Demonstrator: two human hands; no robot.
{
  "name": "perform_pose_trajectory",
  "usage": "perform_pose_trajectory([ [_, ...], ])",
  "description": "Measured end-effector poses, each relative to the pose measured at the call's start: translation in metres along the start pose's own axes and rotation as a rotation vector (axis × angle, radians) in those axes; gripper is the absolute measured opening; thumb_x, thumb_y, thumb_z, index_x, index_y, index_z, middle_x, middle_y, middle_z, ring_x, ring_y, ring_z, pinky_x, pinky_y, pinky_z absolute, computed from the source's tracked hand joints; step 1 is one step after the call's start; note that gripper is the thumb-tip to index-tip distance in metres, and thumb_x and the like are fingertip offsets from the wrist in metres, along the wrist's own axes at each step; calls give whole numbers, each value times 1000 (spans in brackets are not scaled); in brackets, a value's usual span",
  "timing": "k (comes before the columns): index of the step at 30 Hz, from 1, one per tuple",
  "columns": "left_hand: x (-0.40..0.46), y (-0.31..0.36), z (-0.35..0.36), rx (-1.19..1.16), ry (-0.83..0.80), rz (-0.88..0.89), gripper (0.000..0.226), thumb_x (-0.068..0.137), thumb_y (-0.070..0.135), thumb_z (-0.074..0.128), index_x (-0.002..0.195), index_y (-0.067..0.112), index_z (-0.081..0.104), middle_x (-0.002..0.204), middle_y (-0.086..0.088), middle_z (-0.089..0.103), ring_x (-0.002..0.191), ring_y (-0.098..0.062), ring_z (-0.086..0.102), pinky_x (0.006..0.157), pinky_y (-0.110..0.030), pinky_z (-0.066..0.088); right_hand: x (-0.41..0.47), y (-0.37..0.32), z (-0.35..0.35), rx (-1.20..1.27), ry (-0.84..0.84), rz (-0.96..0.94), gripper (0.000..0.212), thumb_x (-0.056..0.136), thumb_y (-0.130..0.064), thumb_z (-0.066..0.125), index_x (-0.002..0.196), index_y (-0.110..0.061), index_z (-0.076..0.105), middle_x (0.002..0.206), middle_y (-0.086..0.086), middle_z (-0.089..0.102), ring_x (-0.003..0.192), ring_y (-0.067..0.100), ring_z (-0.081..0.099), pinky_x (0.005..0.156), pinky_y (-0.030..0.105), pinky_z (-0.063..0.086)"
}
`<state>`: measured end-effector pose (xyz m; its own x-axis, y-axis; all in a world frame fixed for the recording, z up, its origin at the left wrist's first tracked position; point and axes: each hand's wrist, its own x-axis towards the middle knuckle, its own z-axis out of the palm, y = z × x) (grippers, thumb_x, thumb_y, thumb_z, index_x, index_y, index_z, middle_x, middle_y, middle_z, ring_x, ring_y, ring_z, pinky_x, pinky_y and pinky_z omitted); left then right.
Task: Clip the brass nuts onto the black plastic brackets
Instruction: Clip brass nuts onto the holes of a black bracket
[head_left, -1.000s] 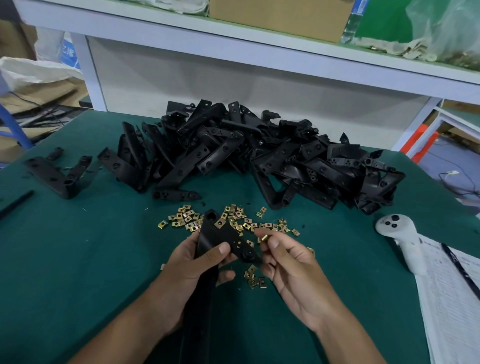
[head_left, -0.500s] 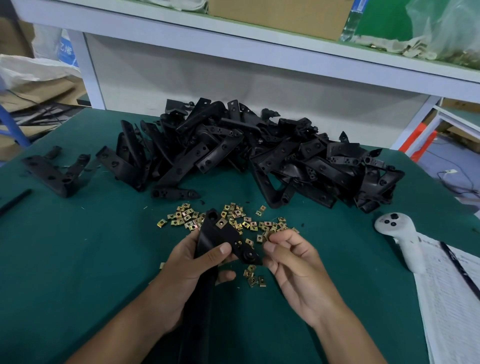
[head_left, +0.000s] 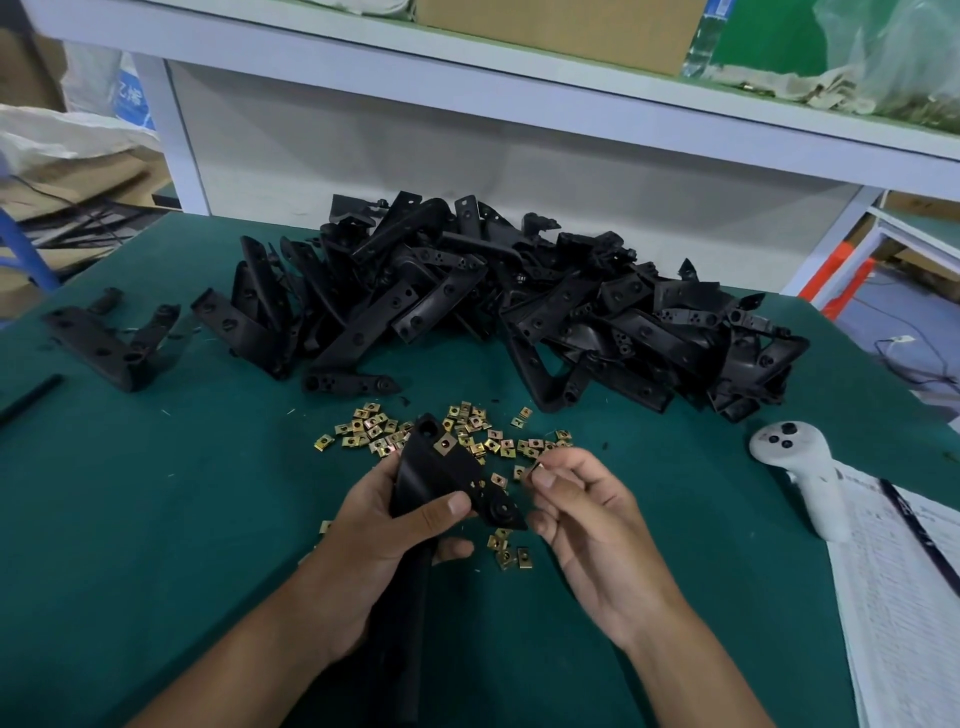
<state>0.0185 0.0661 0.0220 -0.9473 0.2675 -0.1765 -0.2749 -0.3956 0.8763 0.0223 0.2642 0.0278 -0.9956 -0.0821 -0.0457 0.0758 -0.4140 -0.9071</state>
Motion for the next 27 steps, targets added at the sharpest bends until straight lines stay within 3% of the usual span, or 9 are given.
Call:
perform_pose_trajectory([
  [7,0,-2,1,71,-26,77,28,68,23,87,93,27,75,92,-3,76,65,-10,68,56,-23,54,-4,1,4,-178,-51,-23,14,88,-12,74,78,-21,74,59,-9,62,55,5,54,55,22,44],
  [17,0,-7,-1,93,-108,77,48,68,23,87,110,11,67,96,-9,74,68,-13,63,53,-24,50,-7,1,10,-233,-30,-31,10,77,-29,78,70,-25,73,58,-8,61,55,8,51,57,26,41],
  [22,1,-9,-1,84,-133,88,42,71,22,86,109,17,68,101,-11,73,72,-15,62,53,-25,49,-7,2,8,-289,-21,-48,14,79,-32,83,72,-24,73,58,-8,62,57,10,51,61,30,42],
  [27,0,-10,-2,106,-120,128,34,74,25,85,104,22,70,99,-9,73,74,-17,60,54,-26,48,-7,5,3,-323,-40,-72,29,80,-50,78,76,-21,75,68,-4,64,66,13,52,65,25,45],
])
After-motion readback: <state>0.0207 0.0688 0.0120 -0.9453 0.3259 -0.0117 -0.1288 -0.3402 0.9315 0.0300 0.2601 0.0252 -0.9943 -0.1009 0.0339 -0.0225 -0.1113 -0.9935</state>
